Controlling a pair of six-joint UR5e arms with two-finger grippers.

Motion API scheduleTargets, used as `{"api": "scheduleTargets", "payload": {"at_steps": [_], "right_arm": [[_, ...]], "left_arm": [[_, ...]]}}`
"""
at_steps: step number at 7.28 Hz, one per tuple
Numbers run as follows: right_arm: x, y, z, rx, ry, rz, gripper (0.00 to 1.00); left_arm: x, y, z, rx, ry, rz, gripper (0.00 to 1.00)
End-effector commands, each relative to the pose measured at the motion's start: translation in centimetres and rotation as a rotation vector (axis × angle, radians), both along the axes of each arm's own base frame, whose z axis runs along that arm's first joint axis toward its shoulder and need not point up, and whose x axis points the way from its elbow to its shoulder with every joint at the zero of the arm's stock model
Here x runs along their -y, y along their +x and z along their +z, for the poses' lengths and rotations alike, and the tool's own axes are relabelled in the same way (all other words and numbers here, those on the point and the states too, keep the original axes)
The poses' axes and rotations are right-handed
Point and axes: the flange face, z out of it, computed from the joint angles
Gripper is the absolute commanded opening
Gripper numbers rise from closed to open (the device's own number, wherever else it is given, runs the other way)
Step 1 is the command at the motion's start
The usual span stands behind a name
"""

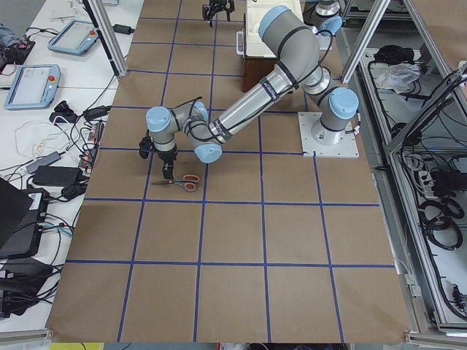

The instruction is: Place scissors in drawer with both arms

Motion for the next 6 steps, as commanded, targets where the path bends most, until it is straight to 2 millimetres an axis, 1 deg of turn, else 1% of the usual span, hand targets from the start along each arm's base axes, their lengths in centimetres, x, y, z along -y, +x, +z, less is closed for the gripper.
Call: {"api": "scheduleTargets", "payload": {"at_steps": [1, 2, 3, 4, 5, 6], "right_arm": [[0.0, 1.4, -2.0, -0.014, 0.033, -0.087, 1.00], [-0.2, 2.3, -3.4, -0.025, 0.053, -0.116, 1.00], [-0.4, 3.5, -4.9, -0.029, 0.079, -0.154, 1.00], [-0.8, 4.2, -5.1, -0.027, 0.087, -0.149, 1.00], [-0.7, 4.3, -6.2, -0.039, 0.107, -0.160, 1.00], [-0.8, 4.8, -6.9, -0.047, 0.118, -0.166, 1.00]], "left_arm": [[-1.0, 2.4, -1.7, -0.009, 0.025, -0.003, 1.00], [-0.8, 2.7, -2.0, -0.007, 0.028, 0.000, 1.00], [-0.7, 2.7, -2.4, -0.009, 0.032, 0.000, 0.96], [-0.8, 2.7, -2.8, -0.006, 0.039, 0.000, 0.90], [-0.7, 2.8, -3.0, 0.000, 0.032, 0.000, 0.85], [-0.7, 2.8, -3.0, 0.002, 0.028, 0.000, 0.72]]}}
